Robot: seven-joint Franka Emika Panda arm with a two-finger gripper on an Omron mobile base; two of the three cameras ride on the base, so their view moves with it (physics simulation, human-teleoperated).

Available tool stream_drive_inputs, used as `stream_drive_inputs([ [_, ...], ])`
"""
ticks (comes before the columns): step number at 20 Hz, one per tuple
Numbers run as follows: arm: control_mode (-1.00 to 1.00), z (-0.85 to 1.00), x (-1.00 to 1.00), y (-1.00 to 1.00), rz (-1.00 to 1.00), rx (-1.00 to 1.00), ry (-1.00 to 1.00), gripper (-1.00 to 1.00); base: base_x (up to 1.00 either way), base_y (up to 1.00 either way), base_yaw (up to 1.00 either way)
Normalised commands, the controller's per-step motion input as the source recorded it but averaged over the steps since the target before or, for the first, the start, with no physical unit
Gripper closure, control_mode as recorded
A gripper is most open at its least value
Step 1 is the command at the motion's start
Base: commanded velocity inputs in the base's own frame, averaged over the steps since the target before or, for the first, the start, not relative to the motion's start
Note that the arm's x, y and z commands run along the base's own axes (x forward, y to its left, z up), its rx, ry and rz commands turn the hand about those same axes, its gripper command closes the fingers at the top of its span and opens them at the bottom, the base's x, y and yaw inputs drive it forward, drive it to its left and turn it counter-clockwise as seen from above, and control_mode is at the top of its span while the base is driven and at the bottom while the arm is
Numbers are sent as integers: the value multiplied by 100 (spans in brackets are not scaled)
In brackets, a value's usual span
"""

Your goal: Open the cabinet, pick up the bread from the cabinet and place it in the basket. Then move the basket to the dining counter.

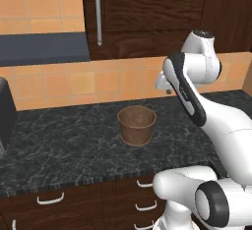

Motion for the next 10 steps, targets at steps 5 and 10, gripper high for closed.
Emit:
stream_drive_inputs([
  [5,-100,15,-5,34,-5,-7,-13,-100,0,0,0],
  [10,-100,86,-7,74,-6,-21,-27,-100,0,0,0],
])
